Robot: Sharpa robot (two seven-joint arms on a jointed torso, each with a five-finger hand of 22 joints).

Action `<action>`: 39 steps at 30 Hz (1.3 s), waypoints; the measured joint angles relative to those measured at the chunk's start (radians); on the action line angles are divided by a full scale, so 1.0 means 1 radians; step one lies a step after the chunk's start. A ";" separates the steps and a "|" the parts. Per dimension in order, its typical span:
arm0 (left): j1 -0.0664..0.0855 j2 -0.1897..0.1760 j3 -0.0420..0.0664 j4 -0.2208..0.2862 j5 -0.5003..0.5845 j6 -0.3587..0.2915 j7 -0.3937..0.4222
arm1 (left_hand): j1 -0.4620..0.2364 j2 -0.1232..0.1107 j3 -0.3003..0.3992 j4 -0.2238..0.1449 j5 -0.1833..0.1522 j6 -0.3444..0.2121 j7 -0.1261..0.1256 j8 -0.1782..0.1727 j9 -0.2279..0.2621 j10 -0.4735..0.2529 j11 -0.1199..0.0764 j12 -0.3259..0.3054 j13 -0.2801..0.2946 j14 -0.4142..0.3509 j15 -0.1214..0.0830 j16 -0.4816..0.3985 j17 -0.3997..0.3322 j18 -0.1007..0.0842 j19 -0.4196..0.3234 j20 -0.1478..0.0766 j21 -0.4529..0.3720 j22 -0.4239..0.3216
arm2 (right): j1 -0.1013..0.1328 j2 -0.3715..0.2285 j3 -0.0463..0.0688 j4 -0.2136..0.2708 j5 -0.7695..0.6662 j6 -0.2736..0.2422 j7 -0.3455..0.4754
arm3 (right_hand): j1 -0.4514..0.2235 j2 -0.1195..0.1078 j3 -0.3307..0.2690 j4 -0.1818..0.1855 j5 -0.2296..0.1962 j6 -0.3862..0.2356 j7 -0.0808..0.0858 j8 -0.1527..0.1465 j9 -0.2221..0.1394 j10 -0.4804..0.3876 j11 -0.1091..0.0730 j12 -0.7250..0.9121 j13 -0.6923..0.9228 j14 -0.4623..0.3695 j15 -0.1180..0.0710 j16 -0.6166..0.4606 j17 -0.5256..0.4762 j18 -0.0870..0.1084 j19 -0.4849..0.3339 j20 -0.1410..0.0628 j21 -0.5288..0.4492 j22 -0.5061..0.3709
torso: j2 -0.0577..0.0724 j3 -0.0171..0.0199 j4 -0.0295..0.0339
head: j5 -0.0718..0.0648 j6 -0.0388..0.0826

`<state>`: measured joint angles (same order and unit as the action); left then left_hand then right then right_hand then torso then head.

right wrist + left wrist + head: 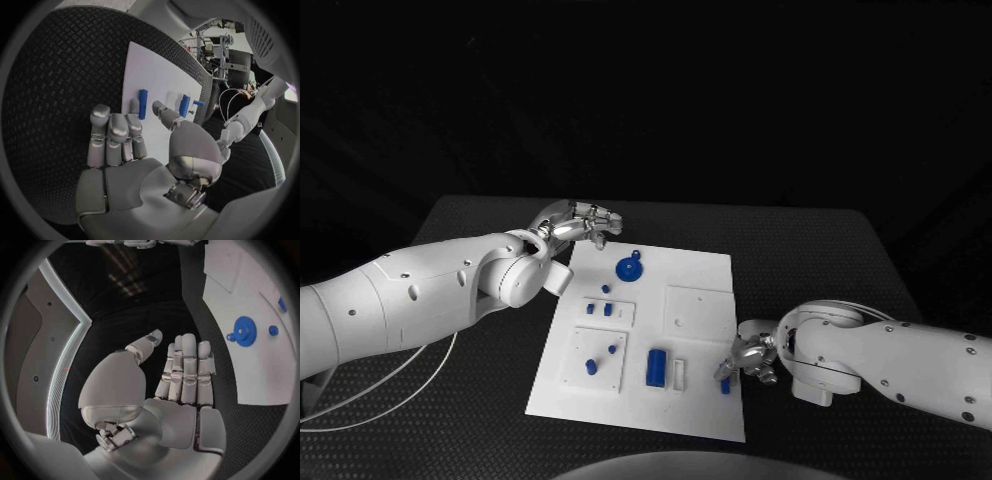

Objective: Assemble the parts on the task board

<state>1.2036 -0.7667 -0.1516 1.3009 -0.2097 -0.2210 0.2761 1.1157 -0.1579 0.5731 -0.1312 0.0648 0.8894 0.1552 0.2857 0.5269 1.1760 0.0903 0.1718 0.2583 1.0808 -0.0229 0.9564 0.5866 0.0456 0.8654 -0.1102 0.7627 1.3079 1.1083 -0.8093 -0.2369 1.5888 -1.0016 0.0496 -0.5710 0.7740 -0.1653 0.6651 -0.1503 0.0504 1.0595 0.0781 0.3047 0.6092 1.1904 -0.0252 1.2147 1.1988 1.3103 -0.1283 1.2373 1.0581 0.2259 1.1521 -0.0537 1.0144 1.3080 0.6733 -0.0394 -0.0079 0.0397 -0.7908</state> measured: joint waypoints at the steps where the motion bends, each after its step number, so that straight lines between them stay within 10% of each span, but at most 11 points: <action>1: 0.000 -0.001 0.000 0.000 0.000 0.001 0.000 | 0.000 0.000 0.000 0.000 0.000 0.000 0.000 0.000 0.000 0.000 0.000 0.002 0.000 0.000 0.000 0.000 0.000 0.000 0.000 0.000 0.000 0.000 | -0.001 0.003 0.000 -0.002 -0.003 -0.002 0.000 | -0.001 -0.001 0.000 0.000 0.000 0.001 -0.001 0.000 0.000 0.000 0.000 0.000 -0.001 0.000 0.000 0.000 0.000 0.000 0.000 0.000 0.000 0.000 | 0.000 0.0000 -0.0001 | 0.000 0.000; 12: 0.000 -0.004 0.000 0.003 0.000 0.009 -0.003 | -0.005 -0.005 -0.001 0.007 0.000 -0.005 0.005 0.000 -0.002 0.000 0.000 0.002 0.000 0.000 0.000 -0.004 0.001 0.000 0.000 0.000 0.000 0.000 | -0.014 0.034 0.007 -0.009 -0.086 -0.020 0.001 | 0.006 -0.025 0.023 0.002 0.000 0.010 -0.011 0.003 -0.002 0.000 0.000 -0.011 -0.010 0.004 0.003 0.000 0.000 0.000 0.002 0.002 0.000 0.000 | 0.000 -0.0009 0.0008 | 0.002 -0.008; 16: 0.000 -0.005 0.000 0.005 0.000 0.011 -0.004 | -0.005 -0.005 -0.001 0.007 0.000 -0.005 0.005 0.000 -0.002 0.000 0.000 0.002 0.000 0.000 0.000 -0.004 0.001 0.000 0.001 0.002 0.000 0.000 | -0.022 0.041 0.007 -0.010 -0.137 -0.024 0.001 | 0.035 -0.054 0.049 0.010 0.000 0.008 -0.012 0.117 -0.003 -0.012 0.002 -0.023 -0.017 0.004 0.004 0.000 0.000 -0.001 0.002 0.002 0.000 0.000 | 0.000 -0.0009 0.0010 | 0.002 -0.015; 22: 0.000 -0.006 0.000 0.006 0.000 0.012 -0.005 | -0.005 -0.005 -0.001 0.007 0.000 -0.006 0.005 0.000 -0.002 0.001 -0.001 0.002 0.001 0.000 0.000 -0.004 0.001 0.000 0.001 0.002 0.000 0.000 | -0.029 0.046 0.005 0.002 -0.217 -0.032 -0.003 | 0.113 -0.056 0.083 -0.034 0.004 0.006 -0.015 0.168 -0.011 -0.024 0.009 -0.023 -0.019 0.003 0.004 0.000 0.000 -0.001 0.001 0.002 0.000 0.000 | -0.001 -0.0005 0.0008 | 0.002 -0.019; 39: 0.000 -0.010 0.000 0.008 0.000 0.014 -0.007 | -0.005 -0.005 -0.001 0.007 0.000 -0.010 0.007 0.000 -0.004 0.001 -0.002 0.002 0.001 0.000 0.000 -0.004 0.001 0.000 0.000 0.003 0.000 0.000 | -0.034 0.048 0.003 0.023 -0.274 -0.049 -0.013 | 0.159 -0.032 0.076 -0.088 0.086 0.005 -0.016 0.174 -0.036 -0.025 0.018 -0.030 -0.021 0.003 0.014 -0.004 0.002 -0.003 -0.002 0.006 0.000 0.000 | -0.001 0.0005 -0.0004 | 0.001 -0.019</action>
<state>1.2040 -0.7765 -0.1515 1.3086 -0.2099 -0.2068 0.2686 1.1104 -0.1632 0.5718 -0.1245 0.0648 0.8790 0.1623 0.2857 0.5232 1.1772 0.0887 0.1734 0.2589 1.0809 -0.0228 0.9525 0.5881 0.0456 0.8652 -0.1069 0.7626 1.3075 1.0740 -0.7612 -0.2337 1.6122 -1.2758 0.0006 -0.5838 0.9326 -0.1974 0.7411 -0.2379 0.1359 1.0642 0.0620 0.4784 0.5736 1.1652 -0.0069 1.1846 1.1778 1.3130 -0.1142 1.2333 1.0597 0.2226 1.1501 -0.0479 1.0142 1.3080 0.6727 -0.0389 -0.0082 0.0411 -0.8095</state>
